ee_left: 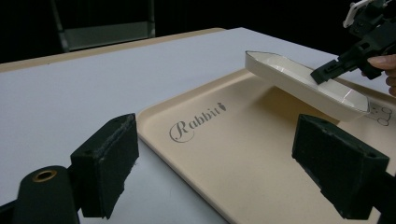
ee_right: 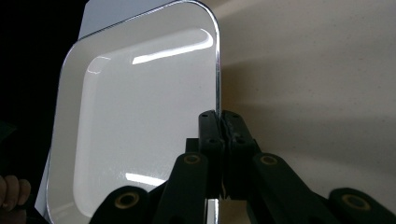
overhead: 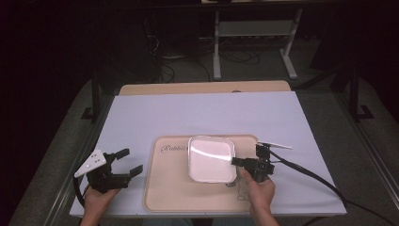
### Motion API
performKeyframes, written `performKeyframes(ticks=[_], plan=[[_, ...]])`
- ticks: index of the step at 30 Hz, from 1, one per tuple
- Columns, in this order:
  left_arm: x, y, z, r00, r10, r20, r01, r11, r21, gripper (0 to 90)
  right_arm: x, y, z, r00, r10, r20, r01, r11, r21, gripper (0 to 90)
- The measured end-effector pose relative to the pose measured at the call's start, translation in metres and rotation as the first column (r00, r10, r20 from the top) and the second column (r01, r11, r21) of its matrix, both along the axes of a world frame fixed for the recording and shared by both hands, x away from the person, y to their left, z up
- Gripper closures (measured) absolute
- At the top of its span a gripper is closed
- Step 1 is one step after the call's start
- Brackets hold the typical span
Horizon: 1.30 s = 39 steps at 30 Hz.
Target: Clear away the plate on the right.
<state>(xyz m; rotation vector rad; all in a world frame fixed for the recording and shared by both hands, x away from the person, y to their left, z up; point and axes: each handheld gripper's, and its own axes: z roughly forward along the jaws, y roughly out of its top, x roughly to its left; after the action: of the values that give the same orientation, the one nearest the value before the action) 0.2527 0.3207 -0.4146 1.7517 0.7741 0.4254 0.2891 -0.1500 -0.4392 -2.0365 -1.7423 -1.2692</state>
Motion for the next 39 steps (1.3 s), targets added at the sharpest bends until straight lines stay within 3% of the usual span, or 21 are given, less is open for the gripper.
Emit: performKeyframes(ticks=[22, 39], plan=[[0.000, 0.000, 0.000, 1.0000, -0.002, 0.001, 0.002, 1.0000, -0.001, 14.4, -0.002, -0.003, -0.010, 0.9986, -0.039, -0.034, 0.039, 0.999, -0.014, 83.6], [0.000, -0.001, 0.000, 1.0000, -0.007, 0.001, 0.007, 1.0000, 0.001, 14.4, -0.011, 0.001, -0.014, 0.9983, -0.046, -0.035, 0.045, 0.999, -0.026, 82.7]])
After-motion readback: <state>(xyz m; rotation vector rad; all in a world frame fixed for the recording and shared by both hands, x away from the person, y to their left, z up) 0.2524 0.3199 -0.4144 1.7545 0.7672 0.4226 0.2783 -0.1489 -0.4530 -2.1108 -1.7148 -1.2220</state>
